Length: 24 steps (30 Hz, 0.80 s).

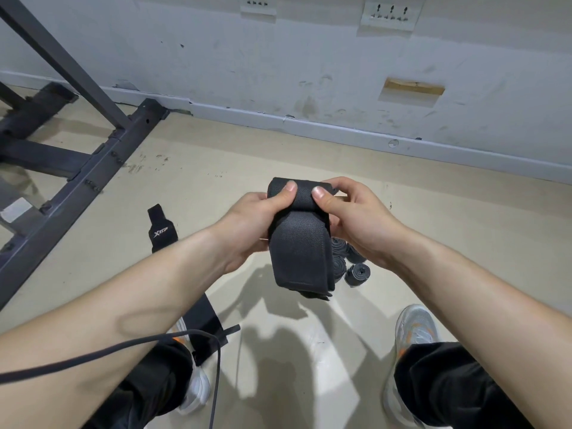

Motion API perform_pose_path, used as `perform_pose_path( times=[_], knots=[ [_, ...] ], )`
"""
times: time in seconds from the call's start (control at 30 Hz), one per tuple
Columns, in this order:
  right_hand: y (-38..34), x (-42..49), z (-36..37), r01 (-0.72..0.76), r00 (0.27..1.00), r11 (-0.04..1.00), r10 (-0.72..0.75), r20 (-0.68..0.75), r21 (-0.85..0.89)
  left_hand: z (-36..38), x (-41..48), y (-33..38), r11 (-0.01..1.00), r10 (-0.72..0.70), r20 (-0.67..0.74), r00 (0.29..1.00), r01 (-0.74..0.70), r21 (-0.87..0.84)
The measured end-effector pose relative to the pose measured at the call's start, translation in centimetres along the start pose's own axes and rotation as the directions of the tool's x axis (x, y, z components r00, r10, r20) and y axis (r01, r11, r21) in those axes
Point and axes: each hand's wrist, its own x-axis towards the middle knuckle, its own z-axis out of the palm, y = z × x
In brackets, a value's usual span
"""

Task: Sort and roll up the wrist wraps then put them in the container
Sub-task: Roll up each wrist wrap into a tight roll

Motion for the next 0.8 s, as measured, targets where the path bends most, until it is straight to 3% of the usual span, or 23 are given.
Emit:
perform_pose_path(
  times=[0.23,0.43,0.67,0.8],
  knots=[
    [0.5,-0.3,1.5,-0.047,0.993,0.956,0.077,-0.092,0.289,3.2,0.0,-1.8,0.988,0.077,-0.124,0.989,-0.093,-0.122],
    [0.6,-0.8,2.1,-0.065,0.989,0.904,0.113,-0.090,0.422,4.4,-0.4,-2.4,0.991,0.125,-0.212,0.969,-0.133,-0.027],
    [0.4,-1.0,1.5,0.012,0.995,0.975,0.010,-0.099,0.221,3.6,0.0,-2.8,0.985,0.150,-0.255,0.955,-0.166,-0.044],
    [0.3,-1.2,0.9,0.073,0.992,0.995,-0.066,-0.105,0.064,2.9,-0.3,-1.7,0.985,0.113,-0.127,0.986,-0.127,-0.114]
  ],
)
